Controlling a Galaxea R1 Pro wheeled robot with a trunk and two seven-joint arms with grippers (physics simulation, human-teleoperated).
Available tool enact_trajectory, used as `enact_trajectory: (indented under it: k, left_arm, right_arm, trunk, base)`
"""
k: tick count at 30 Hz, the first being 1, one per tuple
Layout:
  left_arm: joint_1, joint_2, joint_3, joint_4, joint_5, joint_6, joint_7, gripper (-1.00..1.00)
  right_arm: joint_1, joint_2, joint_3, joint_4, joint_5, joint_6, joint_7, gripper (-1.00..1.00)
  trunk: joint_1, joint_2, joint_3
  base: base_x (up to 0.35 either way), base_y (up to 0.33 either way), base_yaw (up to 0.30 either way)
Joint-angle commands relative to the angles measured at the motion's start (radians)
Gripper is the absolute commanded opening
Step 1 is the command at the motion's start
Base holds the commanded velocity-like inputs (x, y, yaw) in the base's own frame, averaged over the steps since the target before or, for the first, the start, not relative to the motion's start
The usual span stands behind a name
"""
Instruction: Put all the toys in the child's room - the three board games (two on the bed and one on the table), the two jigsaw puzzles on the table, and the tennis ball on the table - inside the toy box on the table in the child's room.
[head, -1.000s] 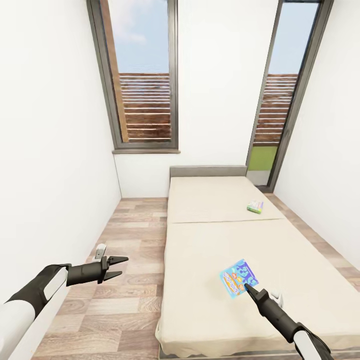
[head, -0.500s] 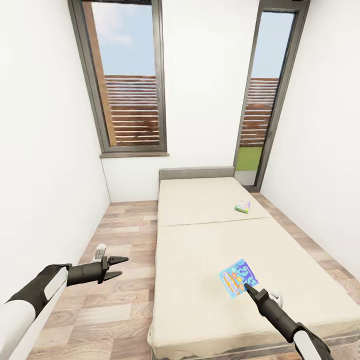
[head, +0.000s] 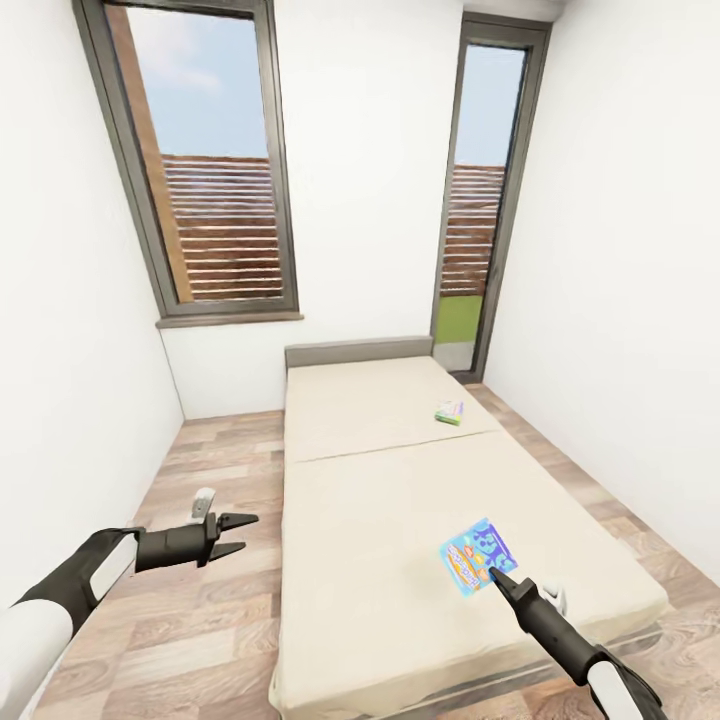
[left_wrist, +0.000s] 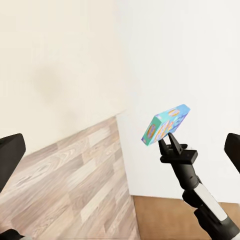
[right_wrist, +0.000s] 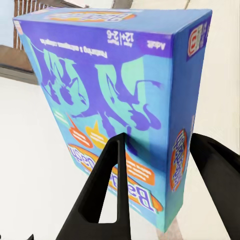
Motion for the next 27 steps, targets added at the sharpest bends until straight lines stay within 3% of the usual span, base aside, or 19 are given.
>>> enact_trajectory:
  k: [1,27]
  left_arm:
    - [-0.001,0.001,-0.006,0.0,0.005,0.005,-0.001,1.0]
    - [-0.001,0.006,-0.009,0.0,0.005,0.003,0.012,1.0]
  right_arm:
    - [-0.001,0.0,-0.002,0.0,-0.007,0.008,0.001,-1.0]
    - [-0.001,-0.001,-0.003,0.001,-0.006,0.01,0.0,-1.0]
  trunk:
    - [-0.004,0.006,0.003]
    - [-0.103,0.188,0.109]
  base:
    - [0.0,0.0,-0.239]
    - [0.0,0.0,-0.239]
